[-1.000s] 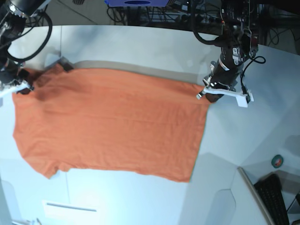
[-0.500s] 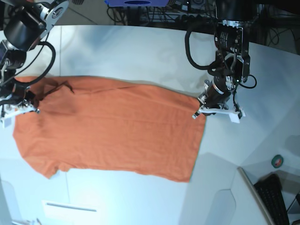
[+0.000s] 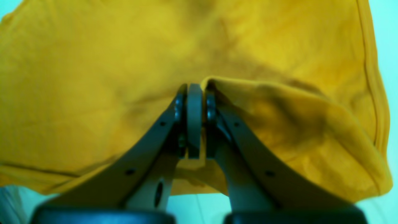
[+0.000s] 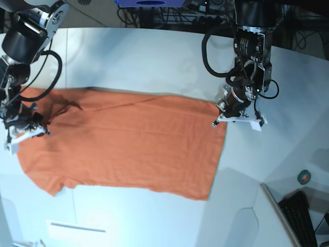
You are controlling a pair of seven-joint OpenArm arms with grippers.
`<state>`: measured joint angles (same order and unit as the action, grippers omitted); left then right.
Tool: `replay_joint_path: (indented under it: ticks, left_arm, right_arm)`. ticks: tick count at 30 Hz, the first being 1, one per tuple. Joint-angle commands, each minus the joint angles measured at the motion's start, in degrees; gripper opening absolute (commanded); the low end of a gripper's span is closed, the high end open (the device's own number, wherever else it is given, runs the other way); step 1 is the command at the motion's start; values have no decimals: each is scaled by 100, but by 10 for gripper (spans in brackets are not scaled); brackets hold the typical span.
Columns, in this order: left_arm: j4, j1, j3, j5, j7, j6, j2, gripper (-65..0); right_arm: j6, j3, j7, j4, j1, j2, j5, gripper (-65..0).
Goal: Layout the t-shirt on the table in an organized manner, then fold the t-shirt properly
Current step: 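Drag the held shirt edges toward the table center to smooth it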
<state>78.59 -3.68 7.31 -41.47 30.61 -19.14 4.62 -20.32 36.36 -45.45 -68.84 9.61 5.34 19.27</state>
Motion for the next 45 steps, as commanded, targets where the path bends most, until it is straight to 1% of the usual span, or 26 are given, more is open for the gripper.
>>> replay_joint_path:
  ticks: [1,4,6,8,13,17,27,35,41,45]
  left_arm:
    - [119,144,12,2,-120,54,26,-650]
    - [172,214,29,2,-120,54,26,-650]
    - [102,346,188,2,-120,54,-18,-650]
    - [-74,417,372,29,-120,54,-106,-650]
    - [-470,672,434,29,-120,54,-106,-650]
    - [-610,786,425,29,-120,54,-106,-650]
    - [-470,812,486,11,-112,54,-115,-650]
    - [-487,1058,434,11,-112,54,-115,-650]
    - [-971,1305,434,29,-112,54,-115,-650]
    - [-1164,1357,425,29,-112,54,-106,-650]
  right_arm:
    - [-21,-10,92,-74,169,77,82,-650]
    - [-21,-10,92,-74,239,85,82,-650]
    - [-21,-10,92,49,336,94,82,-650]
    - [-21,-10,92,304,442,129,82,-650]
    - [-21,-10,172,717,573,173,82,-650]
    - [-21,-10,365,717,582,182,82,-650]
    - [-21,-10,374,682,609,182,82,-650]
    - [-21,-10,383,673,653,182,82,-650]
    - [-21,-27,576,717,723,182,73,-650]
    - [-21,-440,585,717,714,191,73,-650]
